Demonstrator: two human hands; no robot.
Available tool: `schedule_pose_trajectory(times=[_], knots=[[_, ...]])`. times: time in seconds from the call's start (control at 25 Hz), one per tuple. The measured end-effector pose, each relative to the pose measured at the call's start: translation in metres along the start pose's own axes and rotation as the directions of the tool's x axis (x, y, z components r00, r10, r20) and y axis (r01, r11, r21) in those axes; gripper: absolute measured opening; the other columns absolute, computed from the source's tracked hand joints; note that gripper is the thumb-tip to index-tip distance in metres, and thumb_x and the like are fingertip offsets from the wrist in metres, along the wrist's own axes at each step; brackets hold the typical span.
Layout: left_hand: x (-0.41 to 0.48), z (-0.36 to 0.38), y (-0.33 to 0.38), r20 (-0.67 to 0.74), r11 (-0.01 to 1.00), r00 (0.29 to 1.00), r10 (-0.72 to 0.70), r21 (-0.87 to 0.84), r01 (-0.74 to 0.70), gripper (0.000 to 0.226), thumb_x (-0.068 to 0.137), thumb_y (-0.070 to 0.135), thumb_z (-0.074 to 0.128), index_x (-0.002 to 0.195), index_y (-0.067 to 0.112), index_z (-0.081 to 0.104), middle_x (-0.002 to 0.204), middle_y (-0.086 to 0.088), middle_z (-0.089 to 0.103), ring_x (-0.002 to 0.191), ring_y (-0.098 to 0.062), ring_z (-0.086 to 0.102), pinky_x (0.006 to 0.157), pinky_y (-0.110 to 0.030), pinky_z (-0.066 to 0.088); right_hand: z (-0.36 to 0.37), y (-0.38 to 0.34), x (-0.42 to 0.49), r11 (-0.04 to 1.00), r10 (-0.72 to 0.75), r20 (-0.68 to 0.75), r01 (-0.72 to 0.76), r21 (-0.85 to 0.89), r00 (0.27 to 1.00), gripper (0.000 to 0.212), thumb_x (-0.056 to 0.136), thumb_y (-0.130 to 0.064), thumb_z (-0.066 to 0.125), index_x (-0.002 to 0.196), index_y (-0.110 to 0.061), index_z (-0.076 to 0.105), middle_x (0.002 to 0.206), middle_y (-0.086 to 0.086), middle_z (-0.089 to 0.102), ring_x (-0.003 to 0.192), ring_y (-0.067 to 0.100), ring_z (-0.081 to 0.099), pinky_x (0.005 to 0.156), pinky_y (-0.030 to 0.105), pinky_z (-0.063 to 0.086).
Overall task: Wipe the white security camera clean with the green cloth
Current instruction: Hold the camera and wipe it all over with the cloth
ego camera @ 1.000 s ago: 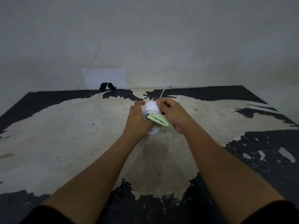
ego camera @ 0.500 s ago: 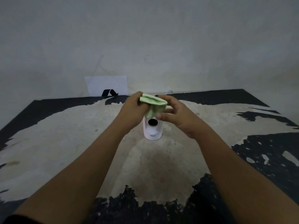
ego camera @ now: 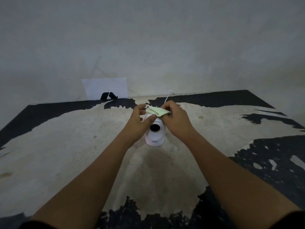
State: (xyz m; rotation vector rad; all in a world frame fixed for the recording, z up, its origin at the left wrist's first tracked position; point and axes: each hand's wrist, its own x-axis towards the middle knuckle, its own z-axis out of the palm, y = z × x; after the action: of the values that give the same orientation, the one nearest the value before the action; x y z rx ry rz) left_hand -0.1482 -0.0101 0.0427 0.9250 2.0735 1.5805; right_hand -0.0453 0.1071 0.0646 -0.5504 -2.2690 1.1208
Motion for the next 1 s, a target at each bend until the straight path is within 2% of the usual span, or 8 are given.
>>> schedule_pose_trajectory(times=[0.12, 0.2, 0.28, 0.44, 0.64, 0.84, 0.92, 1.0], knots=[[-0.002, 0.003, -0.004, -0.024, 0.999, 0.999, 0.043, 0.001, -0.043, 0.053, 0.086, 0.038, 0.059, 0.132, 0.028, 0.035, 0.131, 0.002, 0.045, 0.12, -0.017, 0.046, 0.092, -0.025, 0.039, 0.01, -0.002, -0.002, 0.999, -0.018, 0.094, 0.014, 0.046, 0.995, 0.031, 0.093, -0.021, 0.043, 0.116, -0.023, 0.064, 0.107, -0.003, 0.067, 0.091, 0.016, 0.063, 0.079, 0.03, 0.051], [-0.003, 0.003, -0.004, -0.039, 0.999, 0.998, 0.04, 0.008, -0.04, 0.057, 0.085, 0.039, 0.059, 0.134, 0.029, 0.033, 0.137, 0.002, 0.041, 0.121, -0.016, 0.043, 0.092, -0.026, 0.036, 0.014, -0.005, 0.007, 0.978, 0.135, 0.177, -0.16, 0.136, 0.975, 0.039, 0.095, -0.041, 0.037, 0.108, -0.019, 0.067, 0.104, 0.005, 0.07, 0.094, 0.02, 0.064, 0.086, 0.036, 0.051], [-0.003, 0.003, -0.004, -0.05, 1.0, 0.999, 0.02, 0.02, -0.019, 0.061, 0.085, 0.04, 0.059, 0.137, 0.031, 0.028, 0.142, 0.002, 0.034, 0.124, -0.014, 0.037, 0.095, -0.029, 0.033, 0.017, 0.0, 0.011, 0.925, 0.272, 0.254, -0.325, 0.198, 0.928, 0.061, 0.092, -0.061, 0.026, 0.103, -0.017, 0.066, 0.105, 0.009, 0.07, 0.097, 0.022, 0.065, 0.092, 0.037, 0.049], [-0.005, 0.005, -0.003, -0.035, 1.0, 0.999, 0.022, -0.018, -0.023, 0.062, 0.087, 0.039, 0.057, 0.14, 0.033, 0.025, 0.15, 0.002, 0.029, 0.136, -0.016, 0.03, 0.099, -0.029, 0.029, 0.024, 0.026, -0.009, 0.856, 0.308, 0.3, -0.4, 0.327, 0.903, 0.081, 0.076, -0.08, 0.016, 0.103, -0.022, 0.066, 0.11, 0.009, 0.07, 0.105, 0.02, 0.064, 0.102, 0.039, 0.045], [-0.004, 0.002, -0.003, 0.007, 0.998, 0.998, 0.061, -0.005, -0.061, 0.063, 0.087, 0.041, 0.057, 0.14, 0.04, 0.024, 0.151, 0.007, 0.026, 0.125, -0.005, 0.027, 0.101, -0.03, 0.028, 0.02, 0.02, -0.018, 0.855, 0.197, 0.176, -0.257, 0.451, 0.965, 0.078, 0.073, -0.077, 0.015, 0.11, -0.03, 0.065, 0.116, 0.003, 0.068, 0.11, 0.016, 0.062, 0.105, 0.043, 0.043], [0.004, -0.007, 0.003, 0.083, 0.955, 0.976, 0.2, 0.205, -0.213, 0.061, 0.088, 0.033, 0.058, 0.141, 0.039, 0.028, 0.157, 0.0, 0.016, 0.145, -0.012, 0.011, 0.113, -0.032, 0.017, 0.01, -0.009, 0.007, 0.947, 0.133, 0.236, -0.194, 0.255, 0.963, 0.102, 0.068, -0.087, 0.01, 0.131, -0.02, 0.055, 0.137, 0.004, 0.057, 0.127, 0.017, 0.05, 0.11, 0.036, 0.032], [0.009, -0.01, 0.005, 0.139, 0.942, 0.97, 0.199, 0.245, -0.229, 0.047, 0.089, 0.031, 0.056, 0.134, 0.034, 0.043, 0.156, -0.001, 0.019, 0.143, -0.009, 0.014, 0.109, -0.026, 0.017, 0.008, -0.01, 0.016, 0.884, 0.19, 0.205, -0.258, 0.389, 0.96, 0.086, 0.082, -0.076, 0.013, 0.14, -0.02, 0.042, 0.14, 0.004, 0.054, 0.13, 0.018, 0.047, 0.11, 0.034, 0.031], [0.011, -0.011, 0.005, 0.166, 0.933, 0.965, 0.201, 0.269, -0.241, 0.04, 0.09, 0.031, 0.055, 0.13, 0.029, 0.052, 0.152, 0.002, 0.032, 0.137, -0.008, 0.03, 0.106, -0.024, 0.023, 0.007, -0.003, 0.011, 0.85, 0.233, 0.135, -0.27, 0.452, 0.963, 0.063, 0.095, -0.057, 0.021, 0.143, -0.019, 0.035, 0.14, -0.001, 0.05, 0.132, 0.014, 0.042, 0.103, 0.029, 0.029]])
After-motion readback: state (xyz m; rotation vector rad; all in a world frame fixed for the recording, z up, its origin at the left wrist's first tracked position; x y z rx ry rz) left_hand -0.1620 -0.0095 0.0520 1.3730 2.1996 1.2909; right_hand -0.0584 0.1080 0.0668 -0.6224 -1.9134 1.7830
